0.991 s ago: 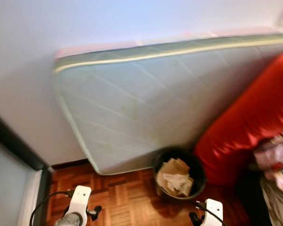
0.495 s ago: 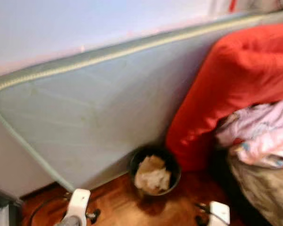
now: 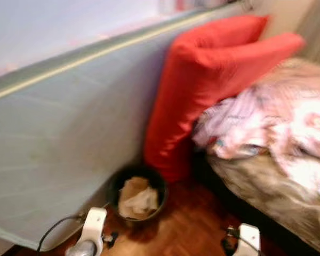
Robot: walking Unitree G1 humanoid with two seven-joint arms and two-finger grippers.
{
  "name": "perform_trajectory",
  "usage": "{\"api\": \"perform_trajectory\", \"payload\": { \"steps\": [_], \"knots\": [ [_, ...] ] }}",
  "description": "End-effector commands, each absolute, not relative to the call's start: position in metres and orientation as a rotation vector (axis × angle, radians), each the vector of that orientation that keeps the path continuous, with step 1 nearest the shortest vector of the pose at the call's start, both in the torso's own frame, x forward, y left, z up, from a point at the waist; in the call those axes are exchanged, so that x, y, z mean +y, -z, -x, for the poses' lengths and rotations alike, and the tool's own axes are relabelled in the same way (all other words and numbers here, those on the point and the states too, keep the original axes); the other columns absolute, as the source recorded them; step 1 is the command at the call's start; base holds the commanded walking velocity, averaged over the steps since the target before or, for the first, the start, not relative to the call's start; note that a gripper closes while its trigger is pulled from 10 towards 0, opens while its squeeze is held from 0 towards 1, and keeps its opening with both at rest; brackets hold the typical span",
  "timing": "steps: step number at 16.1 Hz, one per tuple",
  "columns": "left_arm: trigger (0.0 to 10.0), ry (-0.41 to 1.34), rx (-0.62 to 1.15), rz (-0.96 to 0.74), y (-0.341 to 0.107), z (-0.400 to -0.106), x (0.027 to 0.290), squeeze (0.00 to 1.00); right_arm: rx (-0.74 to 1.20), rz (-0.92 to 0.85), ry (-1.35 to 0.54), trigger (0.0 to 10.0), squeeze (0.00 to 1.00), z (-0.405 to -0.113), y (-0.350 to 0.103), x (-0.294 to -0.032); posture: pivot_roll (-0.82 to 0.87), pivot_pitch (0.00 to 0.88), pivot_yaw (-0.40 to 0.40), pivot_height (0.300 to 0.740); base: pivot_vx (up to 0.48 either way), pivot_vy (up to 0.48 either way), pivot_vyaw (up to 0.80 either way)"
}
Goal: Clean up the room
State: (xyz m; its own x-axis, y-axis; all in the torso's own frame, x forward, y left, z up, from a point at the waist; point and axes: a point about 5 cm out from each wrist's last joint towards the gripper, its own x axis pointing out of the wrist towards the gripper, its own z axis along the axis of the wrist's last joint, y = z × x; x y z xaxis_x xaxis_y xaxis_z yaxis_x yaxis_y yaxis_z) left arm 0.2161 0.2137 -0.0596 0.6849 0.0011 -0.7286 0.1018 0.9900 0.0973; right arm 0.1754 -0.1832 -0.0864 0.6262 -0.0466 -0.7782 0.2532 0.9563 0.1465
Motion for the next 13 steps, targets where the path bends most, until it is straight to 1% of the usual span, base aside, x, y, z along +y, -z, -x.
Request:
{"api": "perform_trajectory", "payload": {
  "steps": [1,7,13],
  "knots": [
    [10.0,0.049,0.851,-0.138,0.0638,-0.2095,0.2154,0.00,0.908,-0.246,0.178,10.0,0.00,-0.1682,0.0896,-0.1852,0.01,0.114,-0.021,0.740,0.000,0.000,-0.77],
    [10.0,0.049,0.850,-0.136,0.0640,-0.2092,0.2152,0.00,0.907,-0.238,0.170,10.0,0.00,-0.1688,0.0893,-0.1855,0.01,0.114,-0.027,0.740,0.000,0.000,-0.77],
    [10.0,0.058,0.841,-0.133,0.0634,-0.2106,0.2131,0.00,0.881,-0.253,0.179,10.0,0.00,-0.1714,0.0877,-0.1855,0.01,0.113,-0.028,0.740,0.000,0.000,0.00]
  ]
}}
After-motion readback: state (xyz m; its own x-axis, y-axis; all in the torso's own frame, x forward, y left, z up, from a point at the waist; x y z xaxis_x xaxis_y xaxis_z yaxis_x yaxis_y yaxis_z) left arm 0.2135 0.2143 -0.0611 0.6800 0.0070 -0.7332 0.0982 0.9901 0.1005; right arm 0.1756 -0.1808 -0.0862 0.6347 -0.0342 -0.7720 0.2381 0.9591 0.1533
